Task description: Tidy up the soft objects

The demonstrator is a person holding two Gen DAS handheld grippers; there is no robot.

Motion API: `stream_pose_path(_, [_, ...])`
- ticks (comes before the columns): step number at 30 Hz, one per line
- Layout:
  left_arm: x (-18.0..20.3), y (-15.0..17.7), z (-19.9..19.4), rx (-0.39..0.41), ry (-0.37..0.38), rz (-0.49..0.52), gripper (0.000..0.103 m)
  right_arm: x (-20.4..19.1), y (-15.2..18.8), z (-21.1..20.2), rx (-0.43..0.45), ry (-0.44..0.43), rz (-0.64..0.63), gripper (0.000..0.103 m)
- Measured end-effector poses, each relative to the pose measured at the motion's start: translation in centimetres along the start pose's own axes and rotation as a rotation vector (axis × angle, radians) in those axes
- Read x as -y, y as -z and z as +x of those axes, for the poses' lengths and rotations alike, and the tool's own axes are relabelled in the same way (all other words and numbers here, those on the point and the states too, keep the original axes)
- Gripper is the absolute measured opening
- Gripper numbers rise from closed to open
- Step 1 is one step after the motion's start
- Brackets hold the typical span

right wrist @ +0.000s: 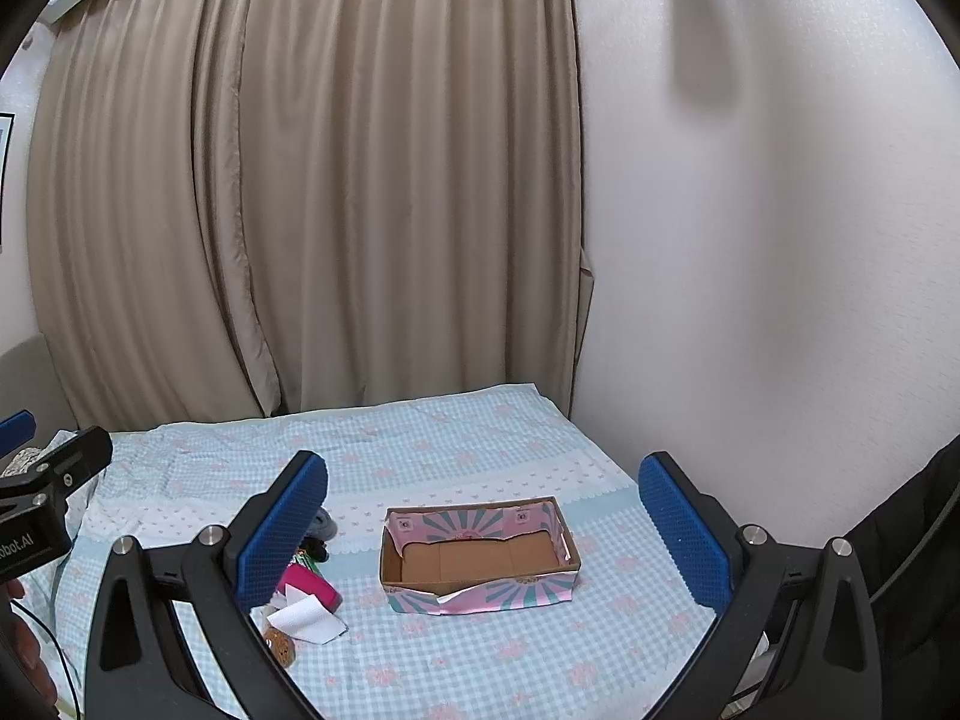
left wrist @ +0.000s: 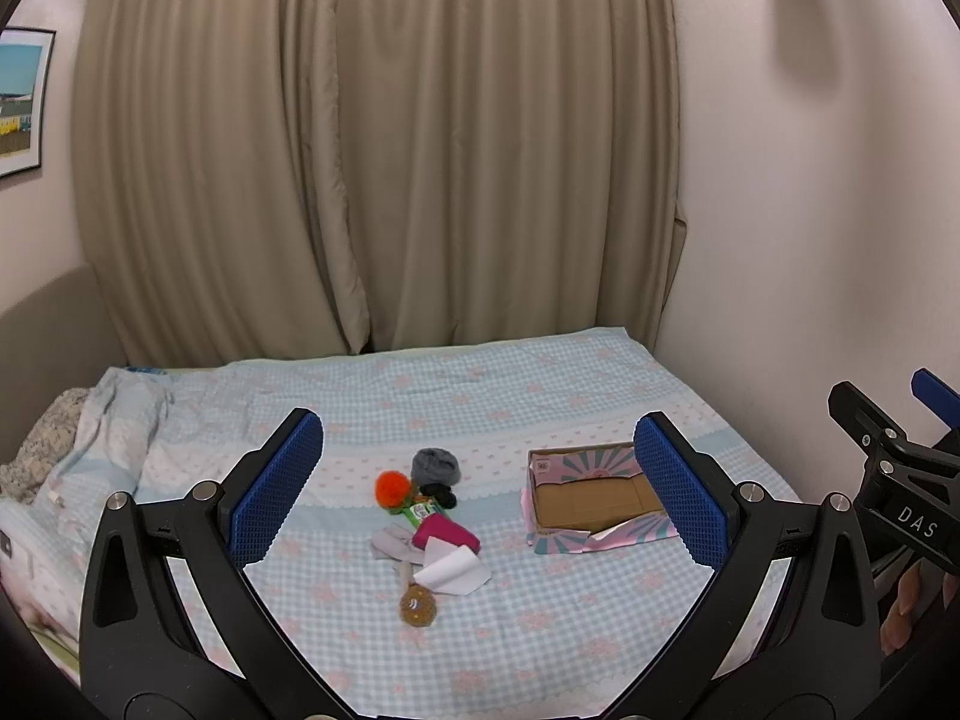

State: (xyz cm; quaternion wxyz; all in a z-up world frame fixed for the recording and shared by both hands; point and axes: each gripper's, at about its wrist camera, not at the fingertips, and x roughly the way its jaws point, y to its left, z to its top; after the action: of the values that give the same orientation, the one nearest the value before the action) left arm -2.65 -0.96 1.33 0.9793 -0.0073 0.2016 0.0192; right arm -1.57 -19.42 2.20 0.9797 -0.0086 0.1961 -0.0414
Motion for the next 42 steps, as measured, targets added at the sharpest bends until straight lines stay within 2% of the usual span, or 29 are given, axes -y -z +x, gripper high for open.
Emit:
stream_pose_path(11, [-0.1, 0.0, 0.1, -0.017, -0.012, -0.011, 0.103, 0.3, -0.1, 0.4, -0.003, -0.015, 0.003, 0.103])
stream_pose_path(14, [-0.7, 0.5, 0.1, -0.029, -0.033, -0.016, 0.103, 0.1, 0.0, 0.8, -0.008, -0.047, 0.0, 0.103])
stream_pose_path(18, [-2.2, 2.3, 1.1, -0.086, -0.046, -0.036, 0.103, -0.9, 0.5, 2.0, -0.022, -0.099, -0.02, 0.103])
stream_pose_path(20, [-3.0, 3.3, 1.9, -0.124, -0.029, -0.037, 0.103, -1.6, 1.0, 2.7, -0.04, -0.129, -0.035, 0.103])
stream_pose_path(32, [-9.1, 11.7, 11.9, -0.335, 0.078, -0.005, 0.103, -8.9, 6.6, 11.9, -0.27, -0.304, -0.01, 0.103])
stream_pose_path(42, [-11.6, 21.2, 22.7, -0.49, 0.173, 0.066, 0.103, -15.3, 15.7, 21.0, -0.442, -0.371, -0.005, 0.103])
